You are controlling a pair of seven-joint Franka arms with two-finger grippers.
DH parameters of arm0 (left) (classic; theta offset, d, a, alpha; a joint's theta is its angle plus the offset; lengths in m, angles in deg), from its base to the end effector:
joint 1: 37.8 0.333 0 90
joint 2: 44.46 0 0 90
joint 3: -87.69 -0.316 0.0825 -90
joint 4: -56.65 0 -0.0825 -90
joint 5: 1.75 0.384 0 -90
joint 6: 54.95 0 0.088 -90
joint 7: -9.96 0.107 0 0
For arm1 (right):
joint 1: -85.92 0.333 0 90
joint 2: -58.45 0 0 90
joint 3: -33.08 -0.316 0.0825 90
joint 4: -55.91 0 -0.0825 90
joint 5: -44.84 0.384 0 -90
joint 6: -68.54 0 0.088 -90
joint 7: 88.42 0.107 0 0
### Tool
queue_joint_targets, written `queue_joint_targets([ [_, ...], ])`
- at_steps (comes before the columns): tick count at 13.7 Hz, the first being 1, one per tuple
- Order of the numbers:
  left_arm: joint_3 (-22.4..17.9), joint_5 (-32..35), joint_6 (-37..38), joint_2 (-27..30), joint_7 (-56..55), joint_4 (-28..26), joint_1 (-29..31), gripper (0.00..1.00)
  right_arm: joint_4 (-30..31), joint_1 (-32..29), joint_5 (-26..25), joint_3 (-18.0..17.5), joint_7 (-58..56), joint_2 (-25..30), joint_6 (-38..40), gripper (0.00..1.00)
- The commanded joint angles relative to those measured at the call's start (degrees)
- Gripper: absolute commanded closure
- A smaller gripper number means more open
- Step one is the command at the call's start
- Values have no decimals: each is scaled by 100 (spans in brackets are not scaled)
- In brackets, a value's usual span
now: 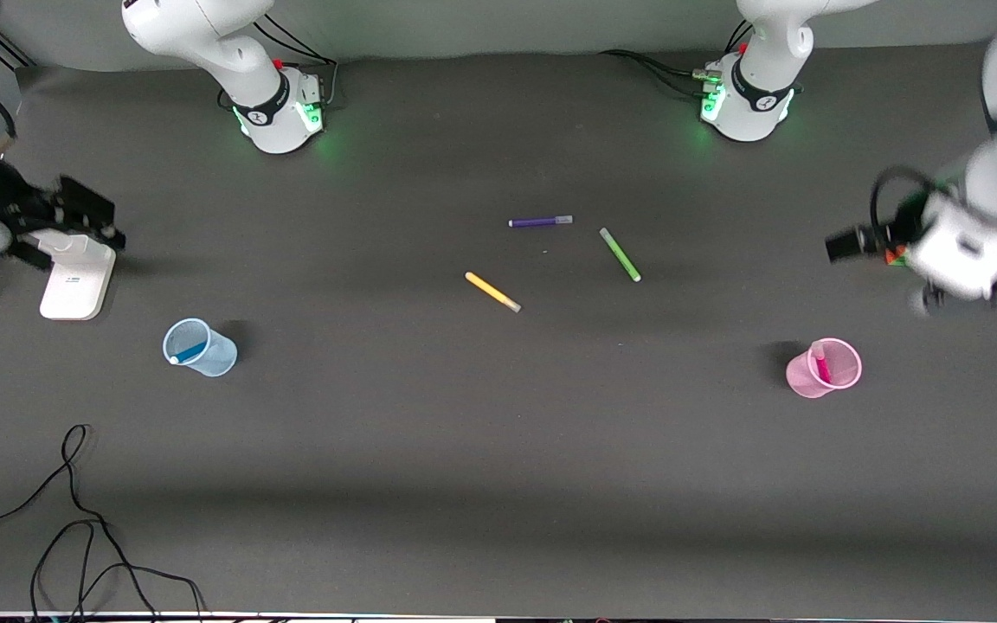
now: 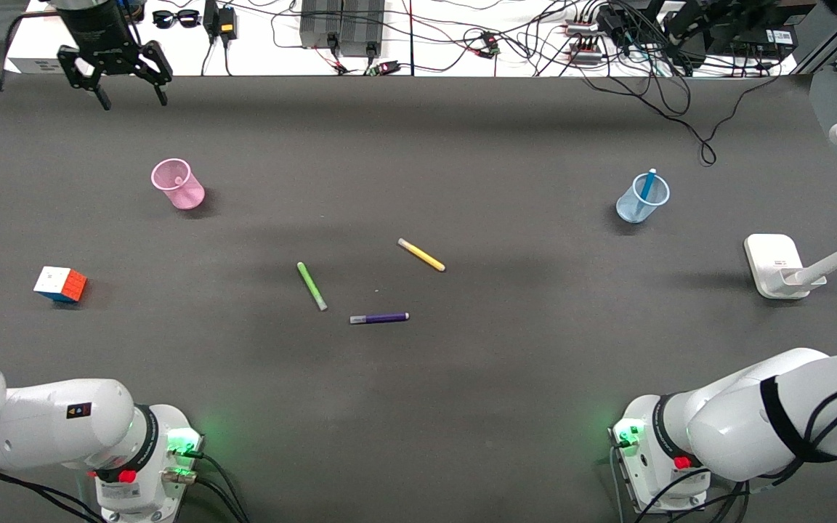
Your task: Place pink and blue markers in matching cups
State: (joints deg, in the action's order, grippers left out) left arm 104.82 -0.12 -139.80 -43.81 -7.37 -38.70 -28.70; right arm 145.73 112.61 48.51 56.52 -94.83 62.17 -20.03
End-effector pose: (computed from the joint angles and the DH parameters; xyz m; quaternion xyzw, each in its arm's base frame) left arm 0.5320 -0.0726 0.5800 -0.9929 -0.0810 0.0805 0.0344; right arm 0.5328 0.0293 0.6565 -0.9951 -0.0856 -0.0201 0.0444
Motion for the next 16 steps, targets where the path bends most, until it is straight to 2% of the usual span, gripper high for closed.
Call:
queue_joint_targets([
  [1,-192,74,-576,1022,779,-1010,73,1,543,-1256,-383,-1511,385,662,200,0],
  [2,-341,40,-629,1129,1088,-1142,126,1,676,-1515,-411,-1788,394,804,200,0],
  [3,-490,30,-656,1147,1222,-1143,118,1,695,-1535,-411,-1826,490,823,200,0],
  [6,-527,30,-805,1077,1599,-933,127,1,660,-1631,-411,-1826,570,543,-10,0],
  [10,-518,21,-1103,1007,1724,-915,83,1,449,-1728,-350,-1826,596,112,-63,0],
  [16,-500,83,-981,919,1724,-678,83,1,458,-1719,-341,-1817,605,67,-63,0],
])
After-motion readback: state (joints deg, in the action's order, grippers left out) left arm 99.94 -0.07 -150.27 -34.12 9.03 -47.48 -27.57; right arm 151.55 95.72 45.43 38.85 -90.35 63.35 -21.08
